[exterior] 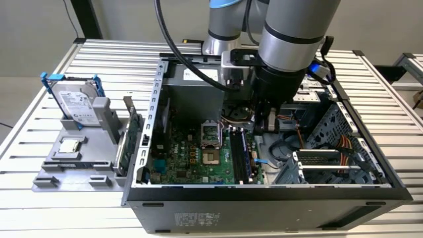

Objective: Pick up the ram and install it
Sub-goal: 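Press down the ram until it locks into place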

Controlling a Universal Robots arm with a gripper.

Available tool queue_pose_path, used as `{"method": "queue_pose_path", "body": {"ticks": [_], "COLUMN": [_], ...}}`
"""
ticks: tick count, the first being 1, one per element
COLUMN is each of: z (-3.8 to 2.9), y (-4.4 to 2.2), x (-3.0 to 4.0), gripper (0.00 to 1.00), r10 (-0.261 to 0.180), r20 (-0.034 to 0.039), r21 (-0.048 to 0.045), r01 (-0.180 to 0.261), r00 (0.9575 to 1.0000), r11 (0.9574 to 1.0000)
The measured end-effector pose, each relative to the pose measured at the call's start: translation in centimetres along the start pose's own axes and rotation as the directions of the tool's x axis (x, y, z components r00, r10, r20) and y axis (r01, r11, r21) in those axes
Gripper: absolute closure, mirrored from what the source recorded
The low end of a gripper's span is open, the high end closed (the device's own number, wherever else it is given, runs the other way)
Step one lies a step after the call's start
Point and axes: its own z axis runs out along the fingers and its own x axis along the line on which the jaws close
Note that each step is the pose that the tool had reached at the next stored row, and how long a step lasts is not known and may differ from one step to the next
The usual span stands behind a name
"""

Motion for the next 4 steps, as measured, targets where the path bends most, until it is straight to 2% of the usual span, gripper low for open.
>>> {"method": "queue_pose_path", "body": {"ticks": [4], "z": [-0.07], "y": [0.0], "x": [0.0], "gripper": [1.0], "r10": [0.0], "r20": [0.0], "r21": [0.0], "r01": [0.0], "r00": [1.0], "r11": [1.0]}}
